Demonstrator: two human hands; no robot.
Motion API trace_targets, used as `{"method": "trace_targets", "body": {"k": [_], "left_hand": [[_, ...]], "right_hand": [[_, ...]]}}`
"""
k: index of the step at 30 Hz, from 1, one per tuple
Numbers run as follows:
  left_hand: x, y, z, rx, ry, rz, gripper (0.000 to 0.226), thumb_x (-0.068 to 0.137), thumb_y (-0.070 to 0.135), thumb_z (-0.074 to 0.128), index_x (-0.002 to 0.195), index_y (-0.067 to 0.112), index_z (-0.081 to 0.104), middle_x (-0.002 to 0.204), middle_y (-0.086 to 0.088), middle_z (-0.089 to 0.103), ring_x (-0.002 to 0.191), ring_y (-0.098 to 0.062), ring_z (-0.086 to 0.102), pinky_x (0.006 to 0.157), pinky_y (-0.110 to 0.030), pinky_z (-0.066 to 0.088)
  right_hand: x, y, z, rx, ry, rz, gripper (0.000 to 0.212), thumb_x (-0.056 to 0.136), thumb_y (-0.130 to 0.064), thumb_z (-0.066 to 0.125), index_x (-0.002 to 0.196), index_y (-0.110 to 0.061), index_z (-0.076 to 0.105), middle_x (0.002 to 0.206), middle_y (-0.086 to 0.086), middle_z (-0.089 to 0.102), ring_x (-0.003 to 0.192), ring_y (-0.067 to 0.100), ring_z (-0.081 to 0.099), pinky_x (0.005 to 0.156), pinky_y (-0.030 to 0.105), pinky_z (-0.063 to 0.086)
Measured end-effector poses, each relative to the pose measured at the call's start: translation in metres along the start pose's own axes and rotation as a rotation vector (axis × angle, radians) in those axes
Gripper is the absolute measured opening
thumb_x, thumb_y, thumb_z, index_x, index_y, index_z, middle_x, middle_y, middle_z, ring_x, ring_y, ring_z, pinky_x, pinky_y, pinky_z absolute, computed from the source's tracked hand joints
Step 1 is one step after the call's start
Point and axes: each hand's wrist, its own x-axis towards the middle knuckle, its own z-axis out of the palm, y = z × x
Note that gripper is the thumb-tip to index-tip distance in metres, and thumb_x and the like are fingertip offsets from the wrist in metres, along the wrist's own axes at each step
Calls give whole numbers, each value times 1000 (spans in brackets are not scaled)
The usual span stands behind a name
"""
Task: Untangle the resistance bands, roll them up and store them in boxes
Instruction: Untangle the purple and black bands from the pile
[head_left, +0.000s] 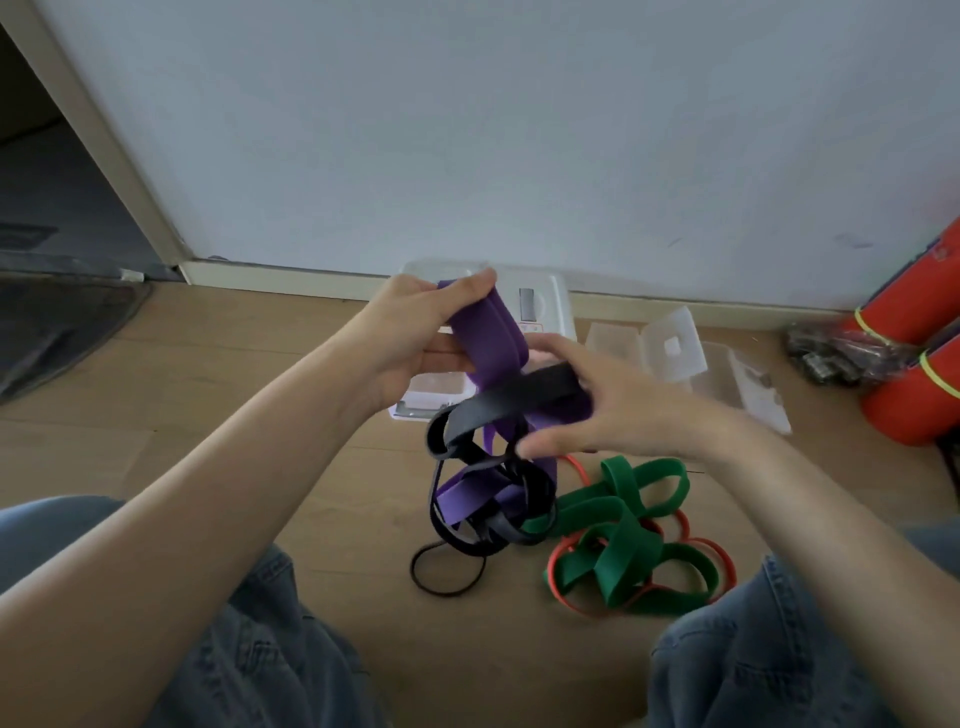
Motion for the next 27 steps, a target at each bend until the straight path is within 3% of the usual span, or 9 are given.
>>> {"method": "trace_targets", "body": {"k": [3,5,7,10,13,15,19,23,27], "left_hand": [[0,-6,1,31,-68,-1,32,92,28,57,108,0,62,94,-10,69,72,-20,70,68,-27,59],[-1,-6,-6,35,-192,29,35,89,33,59,115,9,61,103,-5,70,87,-19,70,79,-27,57],[-3,-8,-14,282,-352,66,49,81,44,64,123,21,55,114,3,66,102,-12,64,88,-26,53],[-10,-21,-6,628,-435,-17,54,76,38,74,123,26,51,114,4,64,103,-13,63,89,-30,53],[-8,-22,-1,369,-342,-32,22,83,11,67,102,16,59,88,-2,72,77,-19,71,59,-19,53],[-5,-18,-9,229,-272,-79,16,84,4,63,99,9,61,82,-5,72,65,-18,70,58,-20,54],[-1,-16,-17,150,-215,-168,14,82,4,59,95,4,64,82,-13,73,54,-14,65,54,-21,53],[3,-20,-18,110,-59,-266,13,83,5,56,95,3,61,72,-12,72,48,-15,64,53,-23,55],[2,-21,-10,76,-29,-296,8,85,4,55,92,3,58,63,-11,70,46,-16,65,45,-22,52]], "right_hand": [[16,2,14,-13,223,-85,23,77,-11,73,96,-3,65,84,15,67,78,24,61,75,41,47],[18,3,12,-11,285,-89,11,78,-5,69,86,2,66,80,20,66,75,30,59,74,43,47],[17,2,7,76,319,-113,3,79,-4,68,82,-2,68,78,18,66,73,29,59,73,43,48],[16,-3,1,441,383,-118,9,77,-6,71,72,-15,70,70,5,68,69,17,64,69,34,54],[15,1,-8,646,453,-84,7,70,-16,75,75,-12,72,72,5,70,70,17,68,69,31,56],[13,7,-16,718,425,-24,27,65,-20,76,89,-13,69,85,6,72,80,20,70,74,32,57],[7,15,-21,368,276,185,65,58,-46,73,117,-25,55,116,-7,59,112,11,55,97,31,42],[-1,8,-28,2,601,15,46,67,-50,68,101,-20,61,100,-8,61,88,1,57,77,19,47],[-1,2,-3,59,304,24,49,65,-61,66,89,-18,66,82,-7,67,76,5,62,69,17,47]]}}
